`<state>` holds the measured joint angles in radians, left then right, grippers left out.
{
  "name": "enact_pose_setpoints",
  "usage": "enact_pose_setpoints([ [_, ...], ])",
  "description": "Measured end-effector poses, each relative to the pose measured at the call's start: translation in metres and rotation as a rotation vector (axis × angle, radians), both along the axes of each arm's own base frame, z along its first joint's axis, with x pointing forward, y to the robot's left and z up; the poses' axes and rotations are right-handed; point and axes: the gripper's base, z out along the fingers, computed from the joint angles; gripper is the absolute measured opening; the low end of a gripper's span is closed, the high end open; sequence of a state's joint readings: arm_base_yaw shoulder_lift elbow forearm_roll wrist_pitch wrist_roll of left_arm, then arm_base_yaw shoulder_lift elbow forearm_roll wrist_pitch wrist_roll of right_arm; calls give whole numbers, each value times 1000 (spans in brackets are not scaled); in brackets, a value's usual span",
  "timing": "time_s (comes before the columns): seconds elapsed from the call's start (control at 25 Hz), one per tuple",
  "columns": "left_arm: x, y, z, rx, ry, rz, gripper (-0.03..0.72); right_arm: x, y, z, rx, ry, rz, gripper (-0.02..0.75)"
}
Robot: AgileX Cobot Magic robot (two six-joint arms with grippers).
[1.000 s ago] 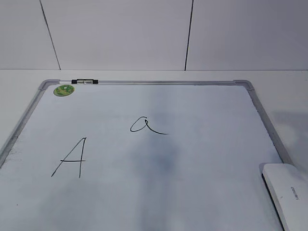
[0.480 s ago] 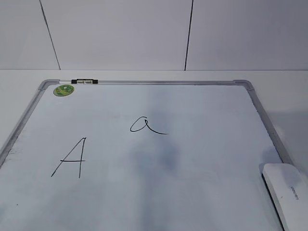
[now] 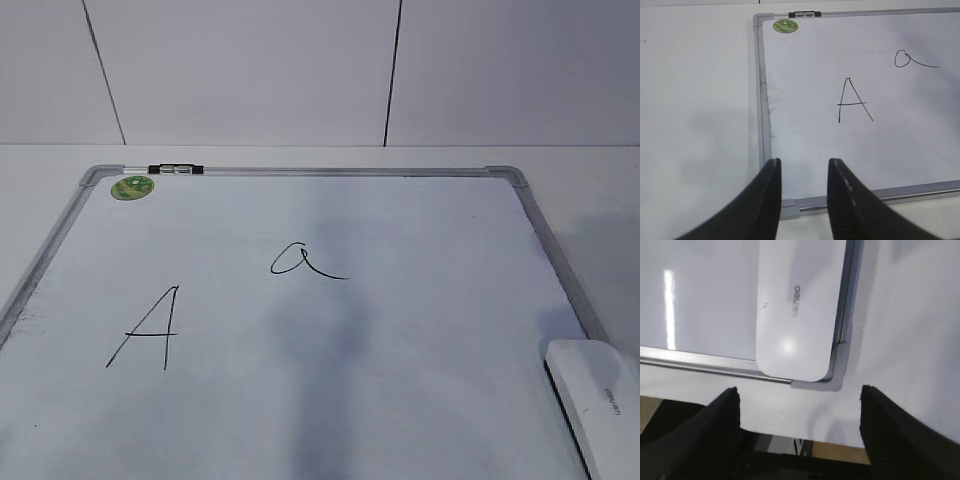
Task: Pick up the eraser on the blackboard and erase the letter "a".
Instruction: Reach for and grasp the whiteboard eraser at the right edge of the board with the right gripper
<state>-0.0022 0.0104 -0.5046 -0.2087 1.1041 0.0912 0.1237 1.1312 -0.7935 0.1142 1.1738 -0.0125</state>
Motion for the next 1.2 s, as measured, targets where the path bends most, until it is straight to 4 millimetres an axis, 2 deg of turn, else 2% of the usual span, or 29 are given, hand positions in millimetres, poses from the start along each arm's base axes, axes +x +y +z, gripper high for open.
enact_pose_setpoints([
  [0.28, 0, 0, 0, 0, 0, 0, 239, 8, 1, 1, 17, -81, -19, 592],
  [0.44, 0, 0, 0, 0, 0, 0, 239, 11, 4, -2, 47, -64, -30, 593],
  [0.72, 0, 0, 0, 0, 0, 0, 254, 26, 6, -18, 40, -19, -33, 665],
  [1.2, 0, 0, 0, 0, 0, 0, 255, 49, 6, -56, -9, 116, -20, 670],
])
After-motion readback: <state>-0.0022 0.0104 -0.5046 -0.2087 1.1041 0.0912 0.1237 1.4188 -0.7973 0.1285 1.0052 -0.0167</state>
